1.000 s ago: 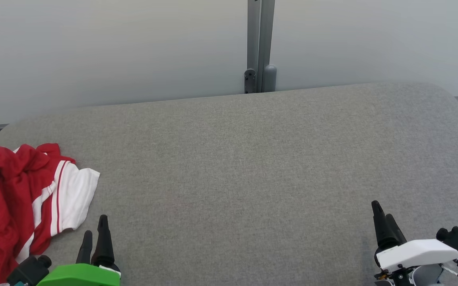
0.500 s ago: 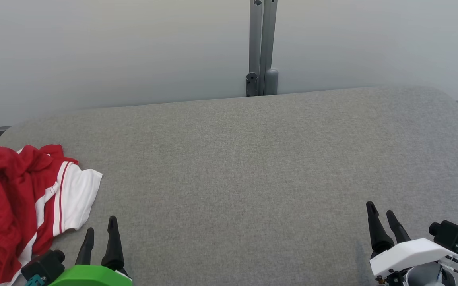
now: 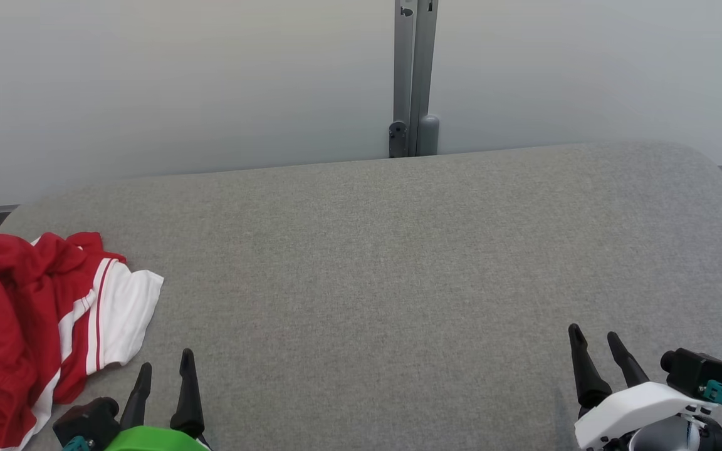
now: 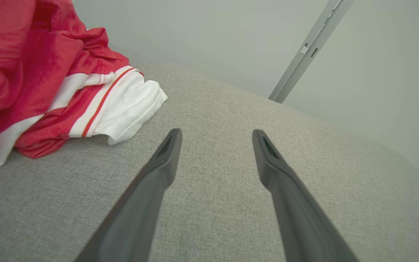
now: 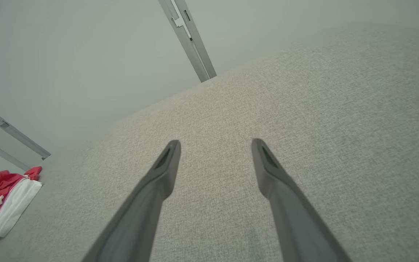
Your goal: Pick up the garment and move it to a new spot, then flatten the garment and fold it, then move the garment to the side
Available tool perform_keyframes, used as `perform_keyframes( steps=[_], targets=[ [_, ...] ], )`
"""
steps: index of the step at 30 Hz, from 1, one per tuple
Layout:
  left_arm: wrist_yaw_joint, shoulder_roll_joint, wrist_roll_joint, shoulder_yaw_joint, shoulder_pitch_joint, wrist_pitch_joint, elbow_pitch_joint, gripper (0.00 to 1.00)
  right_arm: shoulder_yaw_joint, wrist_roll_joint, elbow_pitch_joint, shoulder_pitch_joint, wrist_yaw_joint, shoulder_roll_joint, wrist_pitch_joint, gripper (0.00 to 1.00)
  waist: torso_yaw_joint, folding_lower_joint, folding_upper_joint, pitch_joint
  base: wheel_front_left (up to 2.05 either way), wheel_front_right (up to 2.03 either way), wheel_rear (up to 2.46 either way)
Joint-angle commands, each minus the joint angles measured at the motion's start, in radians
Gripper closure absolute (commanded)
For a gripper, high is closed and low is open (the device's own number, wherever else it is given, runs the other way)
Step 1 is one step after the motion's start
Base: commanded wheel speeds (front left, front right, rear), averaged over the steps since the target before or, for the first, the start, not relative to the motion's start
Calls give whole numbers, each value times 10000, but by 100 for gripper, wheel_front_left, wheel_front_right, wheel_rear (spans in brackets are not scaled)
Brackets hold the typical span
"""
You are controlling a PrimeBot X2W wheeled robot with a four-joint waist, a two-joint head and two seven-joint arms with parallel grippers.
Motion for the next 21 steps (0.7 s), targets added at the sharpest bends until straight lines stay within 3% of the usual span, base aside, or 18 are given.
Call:
perform_keyframes(
  steps=[1,21],
  targets=[
    [-26,97,278,-30,22,-109,-51,0,14,-363,-139,27,5,-66,-108,0,2,0,0,-19,0,0,0],
    [11,106,2030,-115,226,-565,69,0,304,-2642,-490,343,5,-81,-379,0,46,0,0,-244,0,0,0]
  ],
)
